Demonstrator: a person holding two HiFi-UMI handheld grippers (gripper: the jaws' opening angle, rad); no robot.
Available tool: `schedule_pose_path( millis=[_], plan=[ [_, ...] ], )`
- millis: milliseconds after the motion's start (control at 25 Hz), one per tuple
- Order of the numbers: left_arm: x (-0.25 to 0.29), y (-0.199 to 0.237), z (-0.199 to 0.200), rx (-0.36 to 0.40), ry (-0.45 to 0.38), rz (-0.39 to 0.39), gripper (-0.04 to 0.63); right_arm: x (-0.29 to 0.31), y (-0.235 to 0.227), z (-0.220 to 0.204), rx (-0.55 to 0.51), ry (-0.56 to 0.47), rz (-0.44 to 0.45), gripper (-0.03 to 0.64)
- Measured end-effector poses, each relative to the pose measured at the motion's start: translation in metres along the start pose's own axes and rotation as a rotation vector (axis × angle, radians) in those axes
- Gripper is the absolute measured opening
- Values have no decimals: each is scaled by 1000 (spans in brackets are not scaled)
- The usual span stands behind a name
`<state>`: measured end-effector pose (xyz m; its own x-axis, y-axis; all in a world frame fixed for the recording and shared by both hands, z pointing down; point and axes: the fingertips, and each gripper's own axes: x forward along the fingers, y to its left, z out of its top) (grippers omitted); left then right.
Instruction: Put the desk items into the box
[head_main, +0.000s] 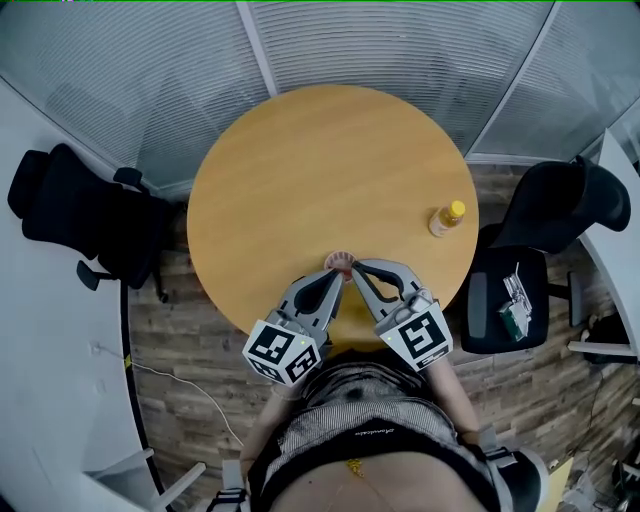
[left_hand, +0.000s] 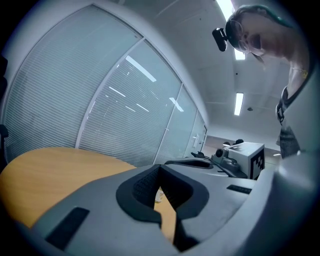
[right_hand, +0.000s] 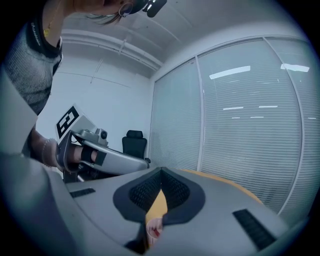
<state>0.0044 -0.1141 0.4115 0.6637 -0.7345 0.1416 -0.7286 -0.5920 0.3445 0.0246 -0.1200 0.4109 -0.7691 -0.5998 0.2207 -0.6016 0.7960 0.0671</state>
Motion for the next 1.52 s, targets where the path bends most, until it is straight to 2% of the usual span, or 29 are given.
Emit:
schedule_pose_path(
  millis=[480,1000,1520],
  plan=[
    [-8,-15,22,20,-66,10,18,-9,1,30,-38,-108,35,21],
    [-9,-19,18,26,-58,16,18,-17,4,24,-71,-56,24,21],
    [-12,-16,13,23,-50,19,18,-16,1,22,-78,-49,-4,21]
  ],
)
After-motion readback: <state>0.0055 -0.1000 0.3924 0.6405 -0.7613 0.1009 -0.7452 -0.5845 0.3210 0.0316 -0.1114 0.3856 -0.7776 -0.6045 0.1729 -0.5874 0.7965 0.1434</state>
